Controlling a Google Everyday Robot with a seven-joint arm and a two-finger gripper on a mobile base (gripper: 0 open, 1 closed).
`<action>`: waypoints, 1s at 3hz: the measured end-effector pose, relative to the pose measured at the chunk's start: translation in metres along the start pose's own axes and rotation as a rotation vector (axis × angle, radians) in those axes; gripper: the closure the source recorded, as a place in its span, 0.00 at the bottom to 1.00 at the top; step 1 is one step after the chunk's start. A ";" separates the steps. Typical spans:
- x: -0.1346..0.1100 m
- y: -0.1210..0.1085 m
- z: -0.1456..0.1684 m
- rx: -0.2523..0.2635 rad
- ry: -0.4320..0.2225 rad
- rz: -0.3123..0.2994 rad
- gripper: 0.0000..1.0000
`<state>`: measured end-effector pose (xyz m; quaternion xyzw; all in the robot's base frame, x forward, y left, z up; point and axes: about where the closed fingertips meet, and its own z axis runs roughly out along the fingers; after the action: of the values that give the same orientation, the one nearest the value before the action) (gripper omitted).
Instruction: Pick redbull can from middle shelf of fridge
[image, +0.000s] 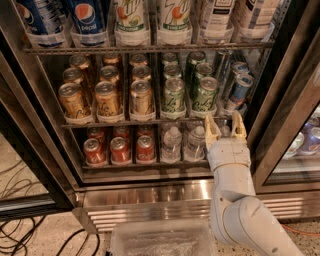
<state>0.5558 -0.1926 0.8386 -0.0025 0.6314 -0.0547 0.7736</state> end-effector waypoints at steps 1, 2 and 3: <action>0.000 -0.003 0.007 0.036 -0.020 0.000 0.50; 0.000 -0.012 0.010 0.089 -0.034 -0.006 0.50; 0.001 -0.022 0.012 0.136 -0.037 -0.011 0.48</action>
Offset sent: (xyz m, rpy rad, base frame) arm 0.0107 -0.0233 0.0036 0.0140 -0.0617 -0.1498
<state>0.5657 -0.2152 0.8415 0.0455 0.6117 -0.1018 0.7832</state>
